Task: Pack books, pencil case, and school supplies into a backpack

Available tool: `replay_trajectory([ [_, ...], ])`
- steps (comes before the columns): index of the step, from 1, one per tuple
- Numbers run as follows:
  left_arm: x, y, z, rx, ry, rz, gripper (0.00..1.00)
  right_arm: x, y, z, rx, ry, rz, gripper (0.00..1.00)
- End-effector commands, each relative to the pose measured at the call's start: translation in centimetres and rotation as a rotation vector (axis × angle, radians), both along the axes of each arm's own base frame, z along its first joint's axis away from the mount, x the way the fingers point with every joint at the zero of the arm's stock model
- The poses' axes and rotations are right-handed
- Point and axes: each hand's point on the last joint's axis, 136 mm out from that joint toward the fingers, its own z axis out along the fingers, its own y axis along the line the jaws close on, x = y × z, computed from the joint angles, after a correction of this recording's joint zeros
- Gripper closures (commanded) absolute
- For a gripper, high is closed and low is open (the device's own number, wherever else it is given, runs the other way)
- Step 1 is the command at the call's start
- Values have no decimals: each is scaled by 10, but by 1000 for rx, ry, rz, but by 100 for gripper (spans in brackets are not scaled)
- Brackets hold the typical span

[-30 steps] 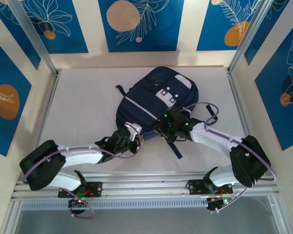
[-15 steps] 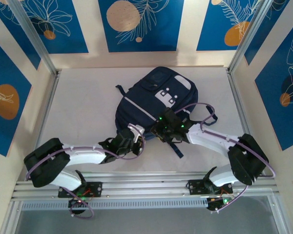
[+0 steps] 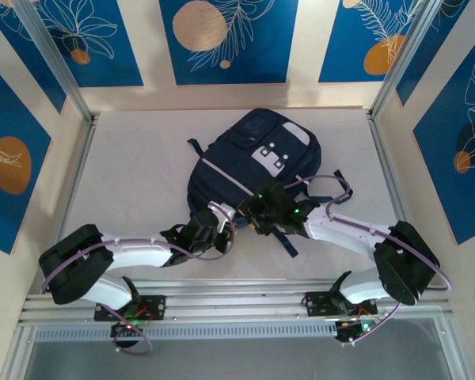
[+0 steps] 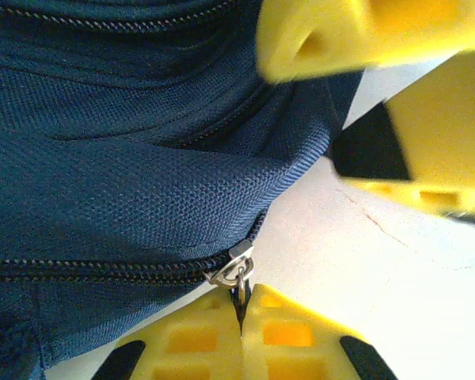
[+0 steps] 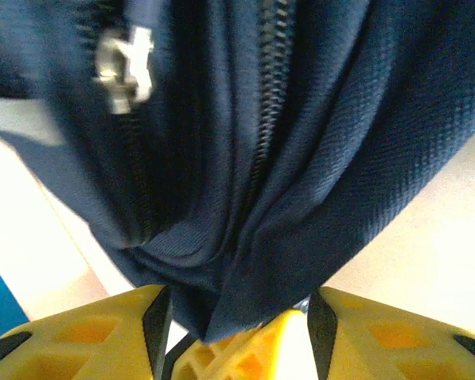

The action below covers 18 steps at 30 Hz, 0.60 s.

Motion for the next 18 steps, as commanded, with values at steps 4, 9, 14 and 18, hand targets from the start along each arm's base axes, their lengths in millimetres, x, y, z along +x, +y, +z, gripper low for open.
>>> replay_trajectory([
  [4,-6,-11,14,-41,-20,-40,100,-5,7,-28,-35,91,-13,56],
  [9,-5,-8,12,-23,-23,-37,100,5,-1,-35,-104,75,-16,81],
  [14,-1,8,10,29,-59,12,100,7,-20,-30,-171,46,-36,100],
  [18,5,22,15,67,-97,60,100,7,-35,-26,-203,33,-48,100],
])
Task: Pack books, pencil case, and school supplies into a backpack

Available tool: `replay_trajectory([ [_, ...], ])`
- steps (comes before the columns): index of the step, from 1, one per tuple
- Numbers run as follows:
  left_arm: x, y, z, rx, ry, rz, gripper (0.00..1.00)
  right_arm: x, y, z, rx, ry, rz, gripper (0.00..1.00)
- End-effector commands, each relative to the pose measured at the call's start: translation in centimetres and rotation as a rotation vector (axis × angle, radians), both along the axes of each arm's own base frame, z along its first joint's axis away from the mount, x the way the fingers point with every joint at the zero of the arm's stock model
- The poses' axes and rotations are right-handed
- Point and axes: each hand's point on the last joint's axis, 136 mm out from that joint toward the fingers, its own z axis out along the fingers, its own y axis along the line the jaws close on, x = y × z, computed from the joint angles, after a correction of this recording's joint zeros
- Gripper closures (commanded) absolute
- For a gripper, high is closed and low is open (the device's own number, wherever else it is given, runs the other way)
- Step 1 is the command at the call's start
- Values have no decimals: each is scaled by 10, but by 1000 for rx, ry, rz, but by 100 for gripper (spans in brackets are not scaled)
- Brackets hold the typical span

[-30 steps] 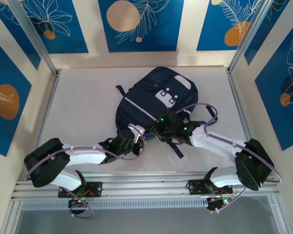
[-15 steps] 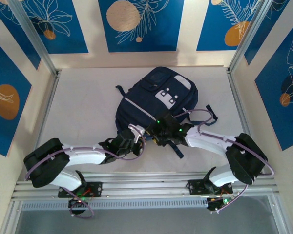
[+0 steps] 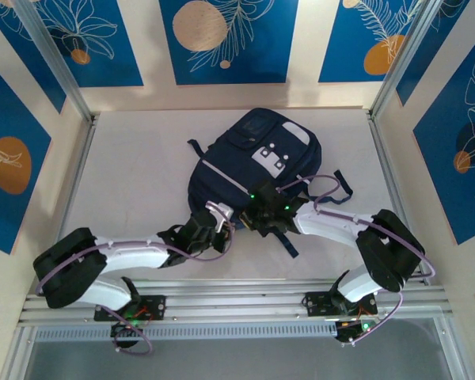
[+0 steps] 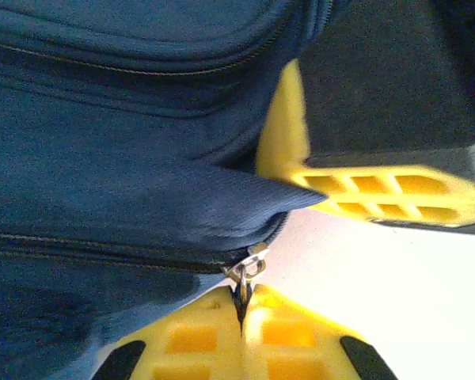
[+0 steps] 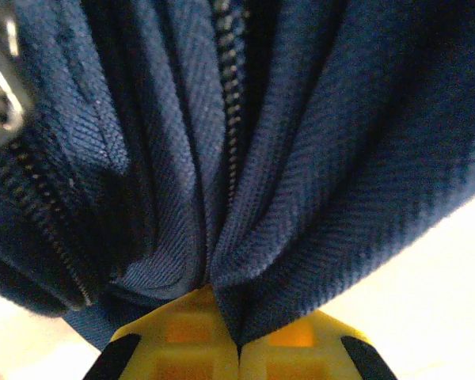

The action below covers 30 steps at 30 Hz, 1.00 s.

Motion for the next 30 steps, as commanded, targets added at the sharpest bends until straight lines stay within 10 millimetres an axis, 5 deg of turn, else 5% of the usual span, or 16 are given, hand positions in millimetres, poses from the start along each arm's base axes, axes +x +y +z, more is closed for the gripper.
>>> replay_trajectory([
  [1,4,14,9,45,-65,40,100,2,-36,-2,-131,-21,-44,100],
  [11,19,42,6,100,-69,146,100,-2,-64,12,-183,-64,-6,100],
  [19,22,58,-2,110,-45,191,100,-3,-117,14,-327,-69,6,100],
  [26,19,60,-3,105,-41,184,100,-1,-161,19,-419,-78,-35,100],
  [30,17,42,-2,77,-9,118,100,6,-151,24,-329,-98,8,93],
])
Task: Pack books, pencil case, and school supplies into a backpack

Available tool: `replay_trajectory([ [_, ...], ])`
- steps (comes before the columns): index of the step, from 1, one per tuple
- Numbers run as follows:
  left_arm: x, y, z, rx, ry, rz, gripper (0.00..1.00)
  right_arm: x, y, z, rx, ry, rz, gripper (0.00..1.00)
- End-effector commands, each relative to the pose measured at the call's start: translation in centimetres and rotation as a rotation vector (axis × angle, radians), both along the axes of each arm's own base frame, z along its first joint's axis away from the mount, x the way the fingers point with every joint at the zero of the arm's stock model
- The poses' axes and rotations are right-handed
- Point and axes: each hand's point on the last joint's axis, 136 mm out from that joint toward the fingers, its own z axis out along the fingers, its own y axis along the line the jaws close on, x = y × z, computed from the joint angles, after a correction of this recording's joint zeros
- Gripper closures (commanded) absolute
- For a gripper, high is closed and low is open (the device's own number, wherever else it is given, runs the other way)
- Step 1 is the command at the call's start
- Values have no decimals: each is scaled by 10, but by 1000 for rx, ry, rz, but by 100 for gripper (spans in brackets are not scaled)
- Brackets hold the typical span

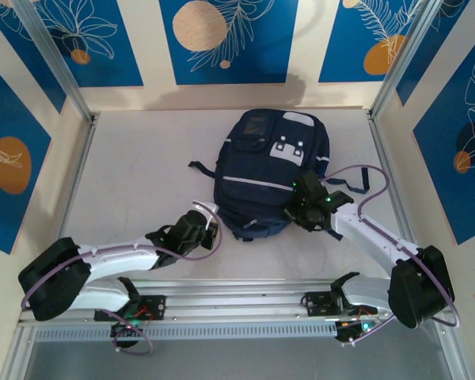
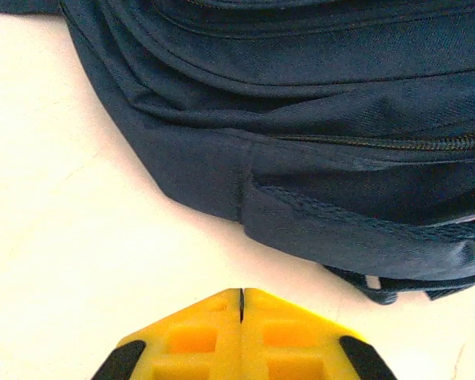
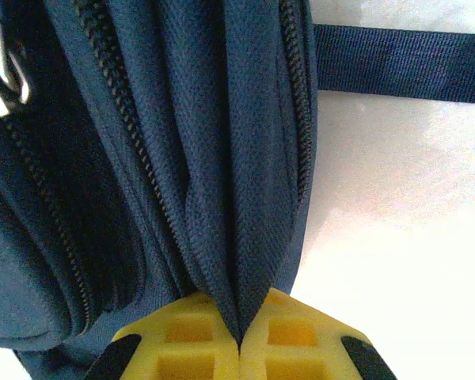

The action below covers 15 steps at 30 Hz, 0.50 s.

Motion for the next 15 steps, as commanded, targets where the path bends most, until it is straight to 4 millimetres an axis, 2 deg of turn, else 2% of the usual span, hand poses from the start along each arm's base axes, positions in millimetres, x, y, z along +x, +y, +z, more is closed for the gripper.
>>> replay_trajectory([
  [1,-1,-15,3,-37,37,-47,100,3,-3,9,-11,-39,53,92],
  [4,-6,-40,10,-76,82,-142,100,2,2,17,-11,-71,78,92],
  [6,-11,-57,17,-92,106,-232,85,1,3,19,6,-81,85,92],
  [9,-17,-67,22,-84,121,-318,74,0,5,19,17,-80,96,93],
  [15,-33,-82,37,-249,190,-483,59,0,8,19,45,-81,109,93],
])
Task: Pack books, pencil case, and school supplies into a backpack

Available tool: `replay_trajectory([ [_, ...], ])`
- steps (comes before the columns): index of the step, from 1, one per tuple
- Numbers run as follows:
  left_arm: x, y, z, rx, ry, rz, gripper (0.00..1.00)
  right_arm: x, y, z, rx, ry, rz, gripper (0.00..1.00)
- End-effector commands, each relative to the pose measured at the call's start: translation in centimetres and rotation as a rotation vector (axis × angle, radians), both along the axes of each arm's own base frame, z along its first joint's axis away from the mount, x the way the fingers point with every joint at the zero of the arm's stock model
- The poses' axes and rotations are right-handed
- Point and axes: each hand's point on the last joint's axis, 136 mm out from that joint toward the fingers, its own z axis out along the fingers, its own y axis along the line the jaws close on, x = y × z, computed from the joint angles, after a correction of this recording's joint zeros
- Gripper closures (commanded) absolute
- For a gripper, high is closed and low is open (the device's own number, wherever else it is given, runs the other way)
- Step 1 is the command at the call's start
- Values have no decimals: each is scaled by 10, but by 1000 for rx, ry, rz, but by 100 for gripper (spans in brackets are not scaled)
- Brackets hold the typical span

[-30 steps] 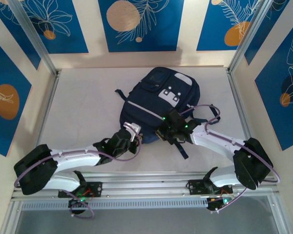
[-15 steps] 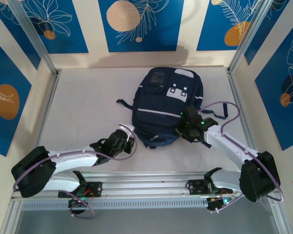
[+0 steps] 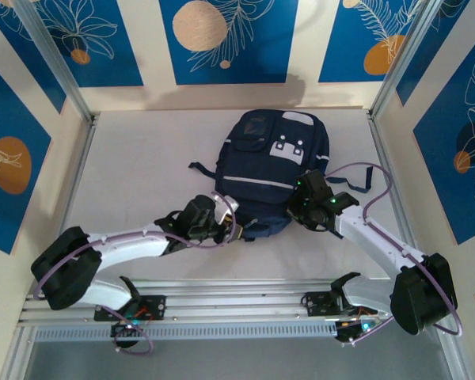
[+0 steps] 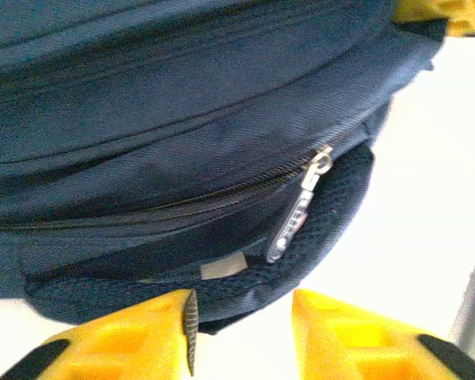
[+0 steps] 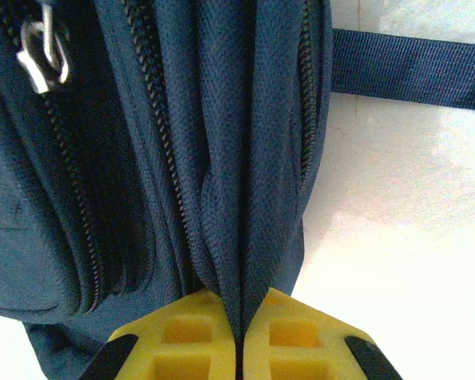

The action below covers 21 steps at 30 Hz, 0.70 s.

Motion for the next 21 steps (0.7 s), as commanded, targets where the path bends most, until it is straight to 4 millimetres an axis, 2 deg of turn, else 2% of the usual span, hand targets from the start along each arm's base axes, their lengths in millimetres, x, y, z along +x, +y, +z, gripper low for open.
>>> replay_trajectory([
  [1,-20,-17,12,-125,74,-177,58,0,4,8,33,-34,31,93],
  [5,-18,-25,4,-163,171,-211,51,1,6,10,47,-40,37,93],
  [10,-2,-23,-6,-130,172,-157,46,1,8,9,64,-37,39,93],
  [21,12,-18,12,-83,93,-133,45,0,8,6,82,-35,45,94],
])
